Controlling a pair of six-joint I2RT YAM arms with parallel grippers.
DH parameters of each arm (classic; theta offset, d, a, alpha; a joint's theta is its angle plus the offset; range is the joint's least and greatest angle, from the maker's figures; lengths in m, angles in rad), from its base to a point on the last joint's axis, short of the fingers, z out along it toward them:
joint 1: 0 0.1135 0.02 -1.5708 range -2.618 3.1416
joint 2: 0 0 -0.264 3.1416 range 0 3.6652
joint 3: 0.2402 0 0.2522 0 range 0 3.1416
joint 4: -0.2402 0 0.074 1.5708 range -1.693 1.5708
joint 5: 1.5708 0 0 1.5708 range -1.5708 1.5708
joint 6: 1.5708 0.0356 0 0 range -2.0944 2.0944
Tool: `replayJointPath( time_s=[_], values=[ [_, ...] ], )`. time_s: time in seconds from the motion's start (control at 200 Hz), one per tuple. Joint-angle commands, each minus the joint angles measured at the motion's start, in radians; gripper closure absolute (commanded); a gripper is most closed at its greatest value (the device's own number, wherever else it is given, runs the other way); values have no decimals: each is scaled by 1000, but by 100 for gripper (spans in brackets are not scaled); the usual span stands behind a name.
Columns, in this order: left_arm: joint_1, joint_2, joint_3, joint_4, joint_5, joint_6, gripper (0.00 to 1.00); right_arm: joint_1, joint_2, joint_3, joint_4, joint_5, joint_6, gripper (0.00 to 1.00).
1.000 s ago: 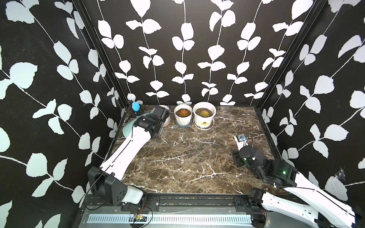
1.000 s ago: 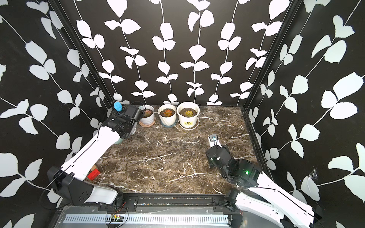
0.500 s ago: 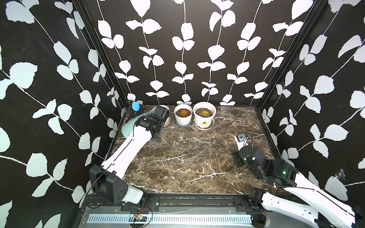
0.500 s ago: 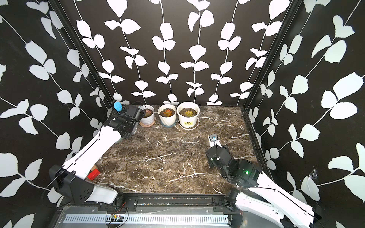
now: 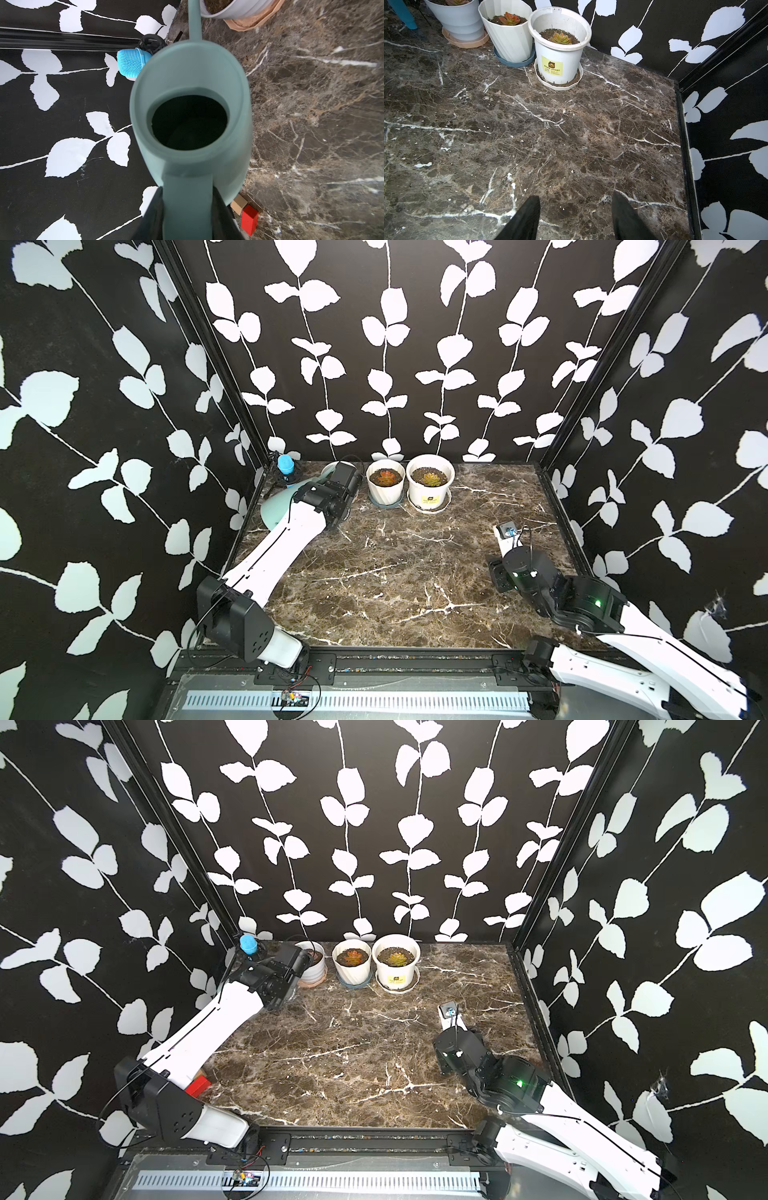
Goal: Water the succulent around the soil edge
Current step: Water the soil of the potted plant with water.
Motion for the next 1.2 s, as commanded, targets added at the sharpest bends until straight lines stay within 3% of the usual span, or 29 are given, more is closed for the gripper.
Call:
replayJointPath(
  time_s=[0.0,1.195],
  values=[
    [-4,-13,51,10,-52,-12,100,-7,-2,-7,1,-2,8,42],
    [-48,49,113,-55,-49,-62,100,-5,-45,-17,-32,2,37,42]
  ],
)
